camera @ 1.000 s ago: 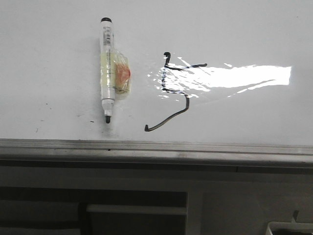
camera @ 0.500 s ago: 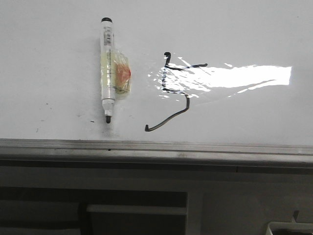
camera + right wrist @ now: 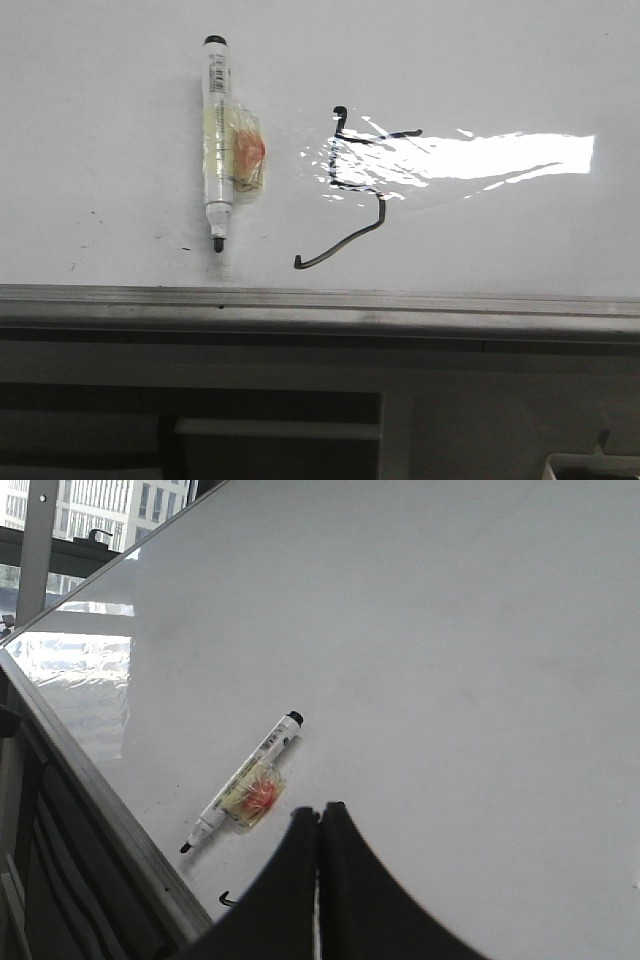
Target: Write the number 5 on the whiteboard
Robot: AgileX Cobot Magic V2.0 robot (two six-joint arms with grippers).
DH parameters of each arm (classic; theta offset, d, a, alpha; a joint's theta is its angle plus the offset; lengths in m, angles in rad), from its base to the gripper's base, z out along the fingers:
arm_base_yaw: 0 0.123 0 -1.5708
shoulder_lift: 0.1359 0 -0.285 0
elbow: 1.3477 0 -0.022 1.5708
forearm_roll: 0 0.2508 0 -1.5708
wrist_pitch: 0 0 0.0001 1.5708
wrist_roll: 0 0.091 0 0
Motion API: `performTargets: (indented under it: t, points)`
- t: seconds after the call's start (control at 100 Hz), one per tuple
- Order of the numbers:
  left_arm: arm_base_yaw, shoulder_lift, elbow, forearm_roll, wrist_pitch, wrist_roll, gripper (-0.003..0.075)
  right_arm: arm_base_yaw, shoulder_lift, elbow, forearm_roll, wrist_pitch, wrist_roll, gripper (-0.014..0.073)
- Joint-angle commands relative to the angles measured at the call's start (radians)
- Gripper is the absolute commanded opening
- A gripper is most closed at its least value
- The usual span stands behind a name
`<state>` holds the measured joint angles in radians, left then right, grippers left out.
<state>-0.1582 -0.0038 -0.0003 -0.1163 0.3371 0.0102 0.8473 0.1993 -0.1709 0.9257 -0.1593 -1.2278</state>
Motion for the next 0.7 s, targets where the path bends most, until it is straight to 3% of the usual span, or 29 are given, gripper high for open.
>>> performTargets:
  t: [0.0, 0.23, 0.4, 0.51, 0.6, 0.69]
  points:
    - [0.004, -0.027, 0.024, -0.011, -0.044, -0.01, -0.002, -0.002, 0.009, -0.029, -0.01, -0.05, -0.009, -0.0063]
    - [0.004, -0.027, 0.024, -0.011, -0.044, -0.01, -0.002, -0.002, 0.009, -0.029, -0.007, -0.052, -0.009, -0.0063]
    - [0.004, -0.027, 0.024, -0.011, -0.044, -0.01, -0.002, -0.006, 0.009, 0.012, 0.097, -0.104, -0.009, -0.0063]
    - [0.004, -0.027, 0.024, -0.011, -0.044, -0.01, -0.002, -0.057, 0.027, 0.048, 0.098, -0.142, -0.007, -0.0063]
    - [0.004, -0.027, 0.024, -0.011, -0.044, -0.01, -0.002, -0.155, 0.063, 0.068, -0.036, -0.149, 0.067, -0.0063]
    - [0.004, -0.027, 0.024, -0.011, -0.044, -0.01, -0.002, -0.273, 0.085, 0.087, -0.307, -0.118, 0.336, -0.0063]
